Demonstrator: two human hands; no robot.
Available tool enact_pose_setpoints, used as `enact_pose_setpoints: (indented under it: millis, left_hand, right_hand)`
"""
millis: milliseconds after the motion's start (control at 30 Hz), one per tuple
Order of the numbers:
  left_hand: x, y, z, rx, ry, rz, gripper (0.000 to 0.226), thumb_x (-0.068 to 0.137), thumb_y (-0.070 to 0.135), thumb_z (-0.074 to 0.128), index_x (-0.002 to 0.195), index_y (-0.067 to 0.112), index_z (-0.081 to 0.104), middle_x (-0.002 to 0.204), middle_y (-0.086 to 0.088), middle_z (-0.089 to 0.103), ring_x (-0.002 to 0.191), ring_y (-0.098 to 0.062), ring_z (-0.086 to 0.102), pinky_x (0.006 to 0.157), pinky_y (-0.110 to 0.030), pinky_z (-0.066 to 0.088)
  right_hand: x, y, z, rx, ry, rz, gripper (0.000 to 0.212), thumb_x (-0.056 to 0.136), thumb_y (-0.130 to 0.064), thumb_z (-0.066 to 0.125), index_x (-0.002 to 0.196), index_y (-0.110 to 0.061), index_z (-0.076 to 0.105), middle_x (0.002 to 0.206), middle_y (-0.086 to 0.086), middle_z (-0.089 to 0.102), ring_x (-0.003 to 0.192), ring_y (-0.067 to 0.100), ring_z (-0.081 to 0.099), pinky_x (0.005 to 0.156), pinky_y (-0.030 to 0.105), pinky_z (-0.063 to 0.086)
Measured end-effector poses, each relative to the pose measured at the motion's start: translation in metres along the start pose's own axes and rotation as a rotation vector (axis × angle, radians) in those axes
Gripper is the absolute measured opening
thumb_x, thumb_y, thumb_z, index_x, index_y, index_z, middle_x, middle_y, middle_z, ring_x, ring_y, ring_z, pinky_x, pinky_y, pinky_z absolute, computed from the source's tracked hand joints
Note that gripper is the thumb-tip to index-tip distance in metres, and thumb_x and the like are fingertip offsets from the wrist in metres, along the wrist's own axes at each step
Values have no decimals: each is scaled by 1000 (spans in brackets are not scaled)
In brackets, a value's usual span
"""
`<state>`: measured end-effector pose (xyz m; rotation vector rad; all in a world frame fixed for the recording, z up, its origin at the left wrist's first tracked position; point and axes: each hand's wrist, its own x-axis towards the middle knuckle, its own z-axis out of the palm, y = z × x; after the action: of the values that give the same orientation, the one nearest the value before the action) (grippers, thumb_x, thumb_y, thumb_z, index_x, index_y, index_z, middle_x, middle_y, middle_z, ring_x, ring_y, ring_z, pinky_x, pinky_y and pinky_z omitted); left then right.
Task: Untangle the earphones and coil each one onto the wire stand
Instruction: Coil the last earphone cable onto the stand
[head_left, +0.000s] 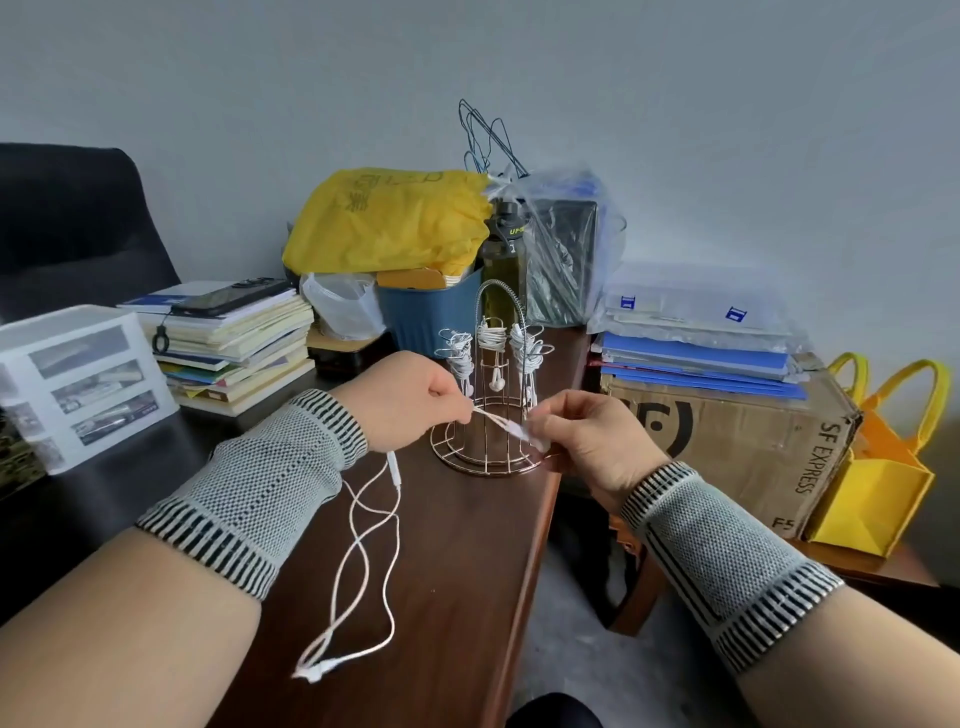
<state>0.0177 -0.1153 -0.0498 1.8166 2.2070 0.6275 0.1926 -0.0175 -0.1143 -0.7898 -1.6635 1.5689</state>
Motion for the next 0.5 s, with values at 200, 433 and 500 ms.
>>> enact_pose_setpoints:
  millis: [200, 433, 500]
  left_hand:
    - [7, 18, 4, -20, 13, 31, 27, 91, 29, 63, 67, 18, 66, 48, 10, 43, 41, -1, 38, 45, -14, 31]
    - [8, 20, -1, -59, 47, 85, 26, 89, 37, 65, 71, 19, 73, 47, 5, 38, 46, -11, 33, 40, -15, 25]
    - [10, 19, -8, -125, 54, 66, 25, 87, 37, 65, 76, 17, 74, 43, 9, 34, 41, -9, 29, 41, -21, 25]
  right_hand:
    - [-4, -18, 18, -260, -93, -268, 23, 89, -7, 65, 111, -12, 69, 81, 1, 71, 67, 2, 61, 68, 11, 48]
    - [5, -20, 7, -268, -154, -223, 8, 88, -6, 67, 86, -3, 74, 72, 22, 69, 55, 24, 51, 55, 29, 42]
    - [10, -32, 2, -416, -122, -294, 11, 90, -12, 64, 86, -5, 72, 67, 16, 69, 49, 17, 53, 50, 25, 45]
